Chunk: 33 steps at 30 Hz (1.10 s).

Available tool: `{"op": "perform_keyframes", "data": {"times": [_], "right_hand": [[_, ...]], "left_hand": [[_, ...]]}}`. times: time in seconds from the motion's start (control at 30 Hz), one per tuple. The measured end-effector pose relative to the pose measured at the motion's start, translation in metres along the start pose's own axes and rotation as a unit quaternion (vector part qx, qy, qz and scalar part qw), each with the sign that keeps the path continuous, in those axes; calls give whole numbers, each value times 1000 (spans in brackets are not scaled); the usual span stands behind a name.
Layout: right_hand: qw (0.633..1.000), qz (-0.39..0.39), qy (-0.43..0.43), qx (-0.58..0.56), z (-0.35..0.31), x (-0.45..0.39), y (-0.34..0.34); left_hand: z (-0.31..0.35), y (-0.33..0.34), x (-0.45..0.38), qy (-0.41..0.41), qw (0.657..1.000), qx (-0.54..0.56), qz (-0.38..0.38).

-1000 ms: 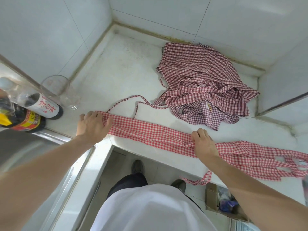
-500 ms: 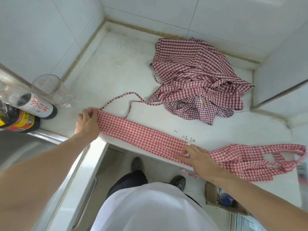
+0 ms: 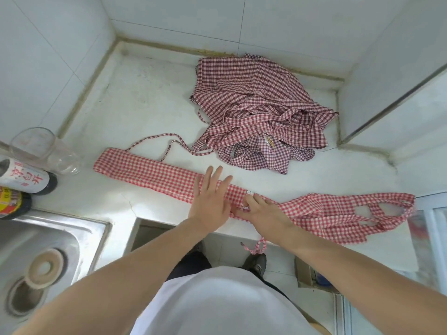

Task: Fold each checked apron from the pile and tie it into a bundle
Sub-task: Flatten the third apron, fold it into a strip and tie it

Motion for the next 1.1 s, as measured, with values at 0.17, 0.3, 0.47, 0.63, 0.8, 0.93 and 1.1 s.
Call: {"op": "perform_keyframes", "data": {"times": [0.17, 0.3, 0.47, 0.63, 0.8, 0.93, 1.1], "right_hand": [[999, 18, -32, -24, 4, 16, 2], [992, 9, 72, -99, 34, 43, 9], [987, -44, 128, -90, 79, 73, 6], [984, -52, 161, -61, 109, 99, 6], [977, 53, 209, -2, 136, 142, 23], [969, 82, 233, -16, 140, 162, 36], [969, 156, 193, 15, 139, 164, 55]], "left_hand": [[22, 48, 0, -15, 988, -49, -143], [16, 54, -3, -17, 986, -75, -149], [16, 52, -7, -49, 984, -65, -158], [11, 47, -12, -82, 983, -60, -156], [3, 40, -14, -125, 974, -66, -175], [27, 25, -20, -183, 969, -74, -146], [106, 26, -16, -91, 996, 2, -25]]}}
Point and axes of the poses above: each hand's wrist, its own x-axis away from the middle knuckle, its own y-axis out of the palm, z = x × y, the point moved 4 cm from there along -x, towards the middle knuckle, and after that the axes turned 9 degrees about -y, right-handed, at the moved point
